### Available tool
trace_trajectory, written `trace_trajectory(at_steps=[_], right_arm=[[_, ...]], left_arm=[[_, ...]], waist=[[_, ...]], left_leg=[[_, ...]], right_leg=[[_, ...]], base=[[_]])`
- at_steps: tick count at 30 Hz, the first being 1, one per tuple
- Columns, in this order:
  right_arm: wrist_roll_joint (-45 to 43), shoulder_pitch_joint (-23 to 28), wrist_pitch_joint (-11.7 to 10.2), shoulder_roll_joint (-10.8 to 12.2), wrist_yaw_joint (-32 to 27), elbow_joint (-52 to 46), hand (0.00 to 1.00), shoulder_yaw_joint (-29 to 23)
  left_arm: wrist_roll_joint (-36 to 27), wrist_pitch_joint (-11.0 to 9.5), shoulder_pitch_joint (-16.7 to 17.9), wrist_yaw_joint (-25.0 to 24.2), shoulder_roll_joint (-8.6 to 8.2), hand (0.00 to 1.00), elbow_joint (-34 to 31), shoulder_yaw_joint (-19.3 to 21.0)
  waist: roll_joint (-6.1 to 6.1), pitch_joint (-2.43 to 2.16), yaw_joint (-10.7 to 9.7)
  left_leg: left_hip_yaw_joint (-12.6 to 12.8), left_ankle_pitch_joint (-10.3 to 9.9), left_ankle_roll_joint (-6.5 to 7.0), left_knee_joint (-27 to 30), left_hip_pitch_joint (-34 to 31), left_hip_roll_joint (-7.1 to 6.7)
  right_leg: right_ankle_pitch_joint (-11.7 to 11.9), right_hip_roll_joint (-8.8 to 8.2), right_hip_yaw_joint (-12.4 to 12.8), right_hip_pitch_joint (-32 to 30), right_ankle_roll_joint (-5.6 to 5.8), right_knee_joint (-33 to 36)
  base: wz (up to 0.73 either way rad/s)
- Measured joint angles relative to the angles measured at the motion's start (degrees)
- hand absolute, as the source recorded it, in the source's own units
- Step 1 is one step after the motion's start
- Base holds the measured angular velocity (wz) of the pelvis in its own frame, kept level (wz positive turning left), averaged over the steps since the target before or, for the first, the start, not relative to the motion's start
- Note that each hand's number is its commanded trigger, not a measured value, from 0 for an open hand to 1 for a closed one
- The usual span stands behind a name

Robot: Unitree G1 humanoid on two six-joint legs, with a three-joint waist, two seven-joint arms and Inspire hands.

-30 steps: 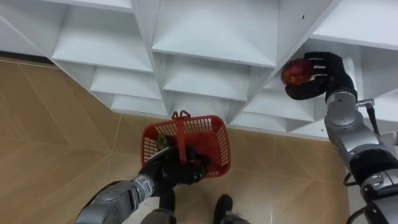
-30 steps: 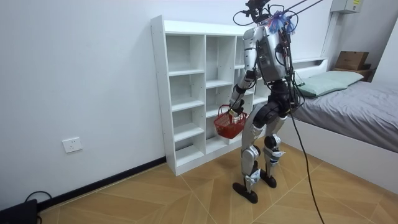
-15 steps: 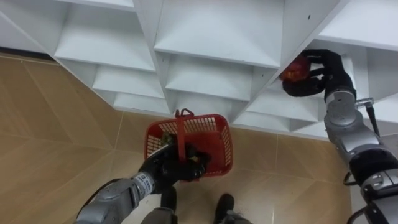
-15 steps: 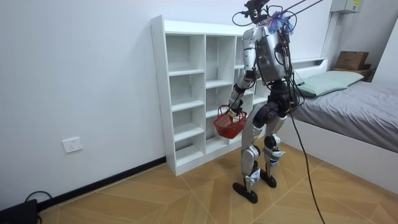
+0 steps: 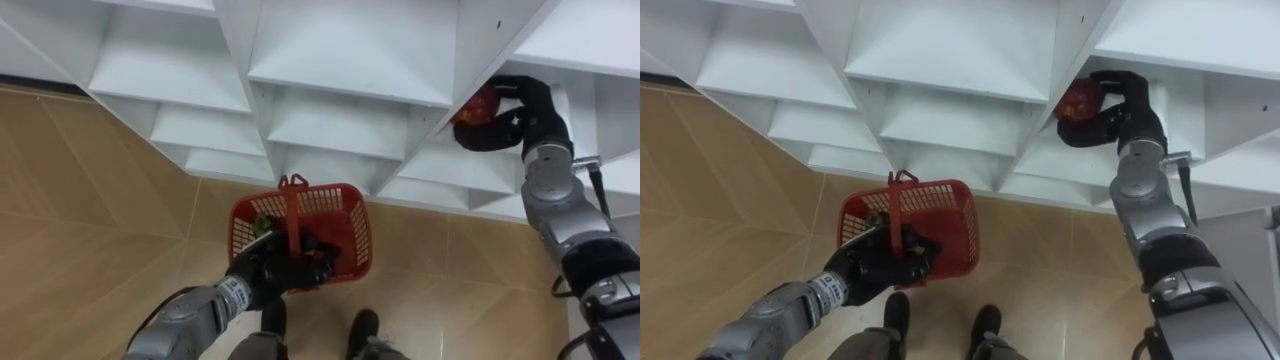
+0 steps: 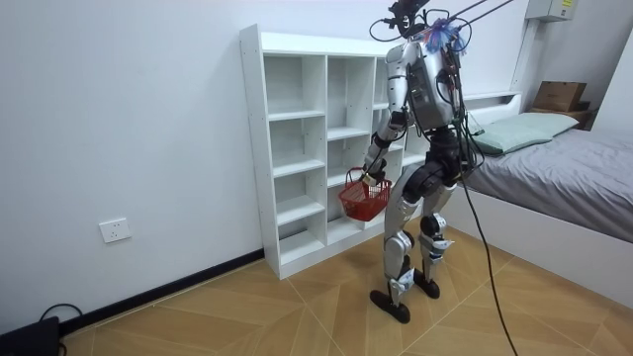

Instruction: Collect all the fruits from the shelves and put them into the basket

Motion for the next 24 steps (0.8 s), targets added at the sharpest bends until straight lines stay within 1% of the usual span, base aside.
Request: trace_trajectory(at_steps=[9,12,14,17,18,19,20,21,22,24], right_arm=[[-0.8,0.7,-0.1,0.0,0.4,-1.1,1.00,0.7],[-2.5,3.4,-0.6,0.0,0.4,-4.3,1.00,0.6],[-2.8,5.2,-0.9,0.0,0.5,-6.2,1.00,0.6],[-2.7,8.0,-1.1,0.0,0.8,-9.5,1.00,0.7],[-2.6,9.1,-1.1,0.0,1.0,-10.4,1.00,0.7],[-2.6,10.0,-1.1,0.0,1.3,-10.9,1.00,0.7],[-2.5,10.3,-1.1,0.0,1.6,-10.9,1.00,0.7],[-2.4,10.8,-1.1,0.0,1.8,-10.9,1.00,0.7],[-2.5,11.7,-1.1,0.0,1.9,-11.3,1.00,0.7],[-2.5,13.0,-1.1,0.1,2.1,-11.9,1.00,0.7]], left_arm=[[-0.1,0.0,-0.3,0.0,0.20,1.00,0.0,-0.1],[-0.1,-0.1,-0.2,-0.2,0.37,1.00,0.0,0.1],[0.0,-0.2,-0.2,-0.3,0.45,1.00,-0.1,0.1],[0.0,-0.2,0.3,-0.4,0.57,1.00,-0.6,0.2],[0.0,-0.2,0.5,-0.4,0.50,1.00,-0.6,0.3],[0.0,-0.2,0.8,-0.4,0.47,1.00,-0.6,0.4],[0.0,-0.2,1.0,-0.4,0.47,1.00,-0.6,0.4],[0.0,-0.2,1.3,-0.4,0.47,1.00,-0.6,0.4],[0.0,-0.2,1.6,-0.4,0.43,1.00,-0.6,0.4],[0.0,-0.2,2.1,-0.4,0.48,1.00,-1.1,0.5]], waist=[[0.14,-0.12,-0.4],[0.19,-0.19,-0.9],[0.34,-0.32,-1.0],[0.77,-0.84,-1.5],[0.92,-1.13,-1.6],[1.06,-1.57,-1.7],[1.12,-1.72,-1.8],[1.30,-1.97,-1.8],[1.39,-2.09,-1.9],[1.34,-2.17,-1.9]], left_leg=[[0.3,0.0,-0.01,0.2,0.1,0.02],[0.4,0.0,-0.01,0.5,0.1,0.08],[0.5,0.0,-0.01,0.5,0.0,0.10],[0.6,0.0,-0.01,0.6,0.1,0.14],[0.7,0.0,-0.01,0.6,0.2,0.20],[0.9,0.0,-0.01,0.6,0.3,0.28],[1.1,0.0,-0.01,0.6,0.4,0.31],[1.4,0.0,-0.01,0.6,0.6,0.40],[1.5,0.0,-0.01,0.6,0.9,0.47],[1.5,0.0,-0.02,0.5,1.3,0.56]], right_leg=[[0.0,0.03,0.0,0.2,0.00,0.1],[0.0,0.04,0.0,0.3,0.00,0.1],[0.0,0.03,0.0,0.3,0.00,0.1],[0.0,0.01,0.1,0.3,0.00,0.1],[0.0,0.03,0.1,0.3,-0.03,0.1],[0.1,0.05,0.2,0.3,-0.08,0.1],[0.1,0.05,0.2,0.4,-0.11,0.1],[0.1,0.04,0.3,0.5,-0.18,0.1],[0.2,0.03,0.3,0.7,-0.24,0.1],[0.2,-0.08,0.4,1.1,-0.28,0.0]], base=[[0.00],[0.00],[0.00],[-0.01],[-0.06],[-0.07],[-0.09],[-0.10],[-0.08],[-0.02]])
